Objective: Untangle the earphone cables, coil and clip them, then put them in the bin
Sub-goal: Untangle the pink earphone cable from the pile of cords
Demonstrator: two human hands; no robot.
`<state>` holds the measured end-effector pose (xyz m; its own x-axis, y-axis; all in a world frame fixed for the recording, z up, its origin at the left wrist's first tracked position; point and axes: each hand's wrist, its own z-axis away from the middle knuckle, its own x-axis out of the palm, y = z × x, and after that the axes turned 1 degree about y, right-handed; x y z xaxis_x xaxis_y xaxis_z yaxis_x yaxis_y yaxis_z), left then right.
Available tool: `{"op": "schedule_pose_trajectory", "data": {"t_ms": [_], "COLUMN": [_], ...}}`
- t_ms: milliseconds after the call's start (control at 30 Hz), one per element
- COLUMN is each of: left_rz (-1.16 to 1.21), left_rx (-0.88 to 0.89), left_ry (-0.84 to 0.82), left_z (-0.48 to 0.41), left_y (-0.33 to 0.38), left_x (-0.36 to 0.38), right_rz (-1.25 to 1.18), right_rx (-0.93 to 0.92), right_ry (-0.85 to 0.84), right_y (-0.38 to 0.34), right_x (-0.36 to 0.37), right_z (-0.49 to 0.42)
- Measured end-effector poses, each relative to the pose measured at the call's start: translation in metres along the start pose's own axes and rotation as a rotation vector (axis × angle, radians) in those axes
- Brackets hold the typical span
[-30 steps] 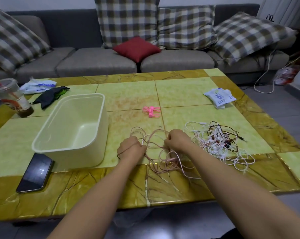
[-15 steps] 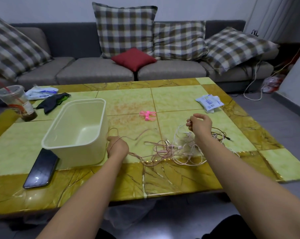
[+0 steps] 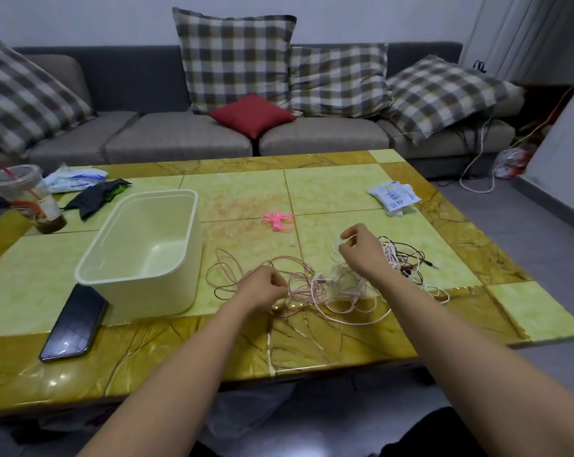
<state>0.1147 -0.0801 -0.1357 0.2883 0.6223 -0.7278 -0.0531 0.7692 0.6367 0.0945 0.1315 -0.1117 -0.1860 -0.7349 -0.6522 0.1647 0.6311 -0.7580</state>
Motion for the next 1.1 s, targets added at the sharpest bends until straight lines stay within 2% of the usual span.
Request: {"op": "schedule_pose_trajectory", "data": {"t_ms": [67,133,200,300,467,533,667,767,833,900,967,1033,1100], "left_rz": [-0.126,-0.275,-0.331,-0.329,-0.159,-0.150,-0.167,-0.151,-0.094,0.000,0.038,0.033,0.000], "left_rx": [0.015,0.036,0.079,0.122,0.175,0.187,0.123,0.086,0.098,0.126,0.150,0.155,0.134], "left_ry": [-0.091,-0.091,-0.026,0.082,0.262,0.285,0.288,0.204,0.201,0.245,0.286,0.331,0.368], "left_z": [-0.001,-0.001,-0.001,-0.003,-0.008,-0.007,-0.006,-0.006,-0.008,-0.010,-0.007,-0.005,-0.005], "left_y": [0.000,0.000,0.000,0.001,0.006,0.008,0.000,-0.006,-0.007,-0.006,-0.004,-0.004,-0.008], "left_x": [0.011,0.020,0.024,0.021,0.014,0.012,0.002,-0.003,-0.003,-0.002,-0.001,-0.002,-0.005], "right_rz": [-0.003,0.223,0.440,0.534,0.367,0.378,0.601,0.644,0.548,0.302,0.119,0.241,0.459], "right_rx": [-0.044,-0.039,-0.020,-0.002,-0.160,-0.147,0.035,0.052,-0.085,-0.292,-0.372,-0.304,-0.183], "right_ry": [-0.196,-0.506,-0.632,-0.492,0.107,0.185,0.005,-0.058,-0.058,-0.080,-0.263,-0.470,-0.530], "right_y": [0.004,0.011,0.019,0.027,0.030,0.029,0.042,0.034,0.016,-0.002,-0.013,-0.009,0.007], "right_x": [0.004,0.008,0.011,0.009,-0.010,-0.020,-0.035,-0.033,-0.024,-0.013,0.001,0.015,0.022], "right_z": [0.002,0.006,0.008,0.009,-0.001,-0.004,-0.007,-0.006,0.001,0.012,0.026,0.033,0.029]}}
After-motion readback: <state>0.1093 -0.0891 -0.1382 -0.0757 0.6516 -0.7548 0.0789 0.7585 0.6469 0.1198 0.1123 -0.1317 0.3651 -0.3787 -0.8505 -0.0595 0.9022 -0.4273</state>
